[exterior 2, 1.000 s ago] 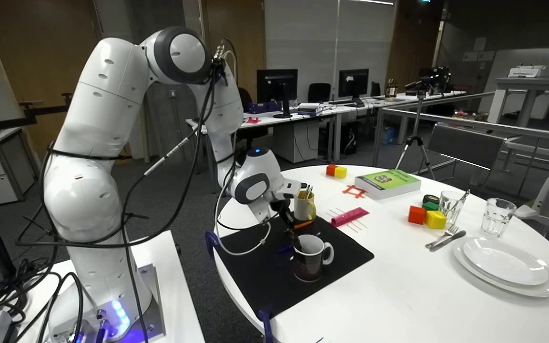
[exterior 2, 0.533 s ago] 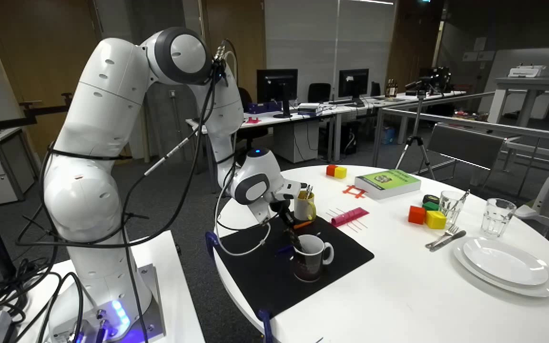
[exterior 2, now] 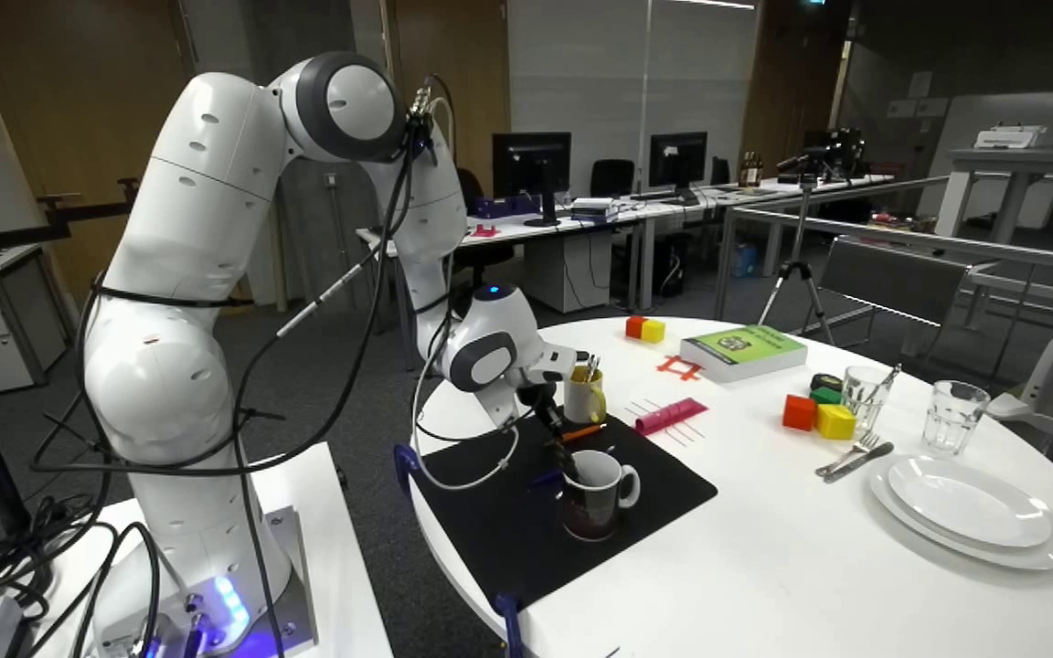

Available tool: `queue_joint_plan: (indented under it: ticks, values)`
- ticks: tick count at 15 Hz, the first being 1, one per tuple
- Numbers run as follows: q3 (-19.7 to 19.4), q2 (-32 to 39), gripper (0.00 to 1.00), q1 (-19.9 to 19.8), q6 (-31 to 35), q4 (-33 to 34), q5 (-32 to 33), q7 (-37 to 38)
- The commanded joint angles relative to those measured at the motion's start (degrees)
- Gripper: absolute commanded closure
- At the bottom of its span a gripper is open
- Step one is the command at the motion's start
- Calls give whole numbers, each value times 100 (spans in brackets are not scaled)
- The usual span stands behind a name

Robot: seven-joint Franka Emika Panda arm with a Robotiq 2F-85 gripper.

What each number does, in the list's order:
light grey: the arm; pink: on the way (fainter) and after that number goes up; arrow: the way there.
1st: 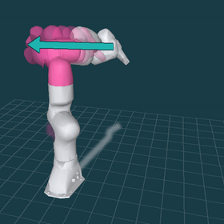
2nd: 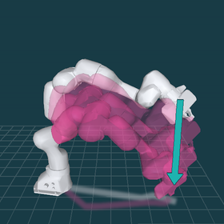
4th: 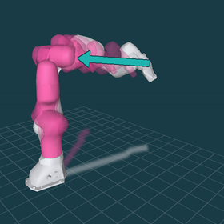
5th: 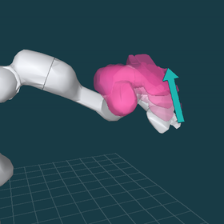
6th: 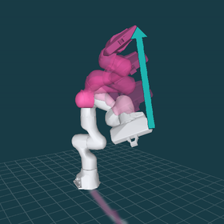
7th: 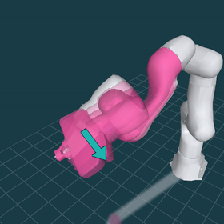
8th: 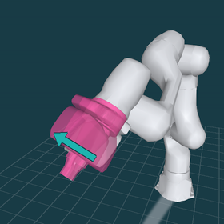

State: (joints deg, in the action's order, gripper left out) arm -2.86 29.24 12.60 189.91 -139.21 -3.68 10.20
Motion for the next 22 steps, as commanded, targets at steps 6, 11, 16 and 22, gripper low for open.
queue_joint_plan:
  ticks: [6,11,16,22]
  values:
    - [278,-863,98,30,-934,-199,-108,-40]
    - [300,-1402,98,68,-1612,-100,-34,126]
    - [287,-1946,98,89,-2325,-2,135,452]
    - [556,-2365,98,-65,-2831,192,59,552]
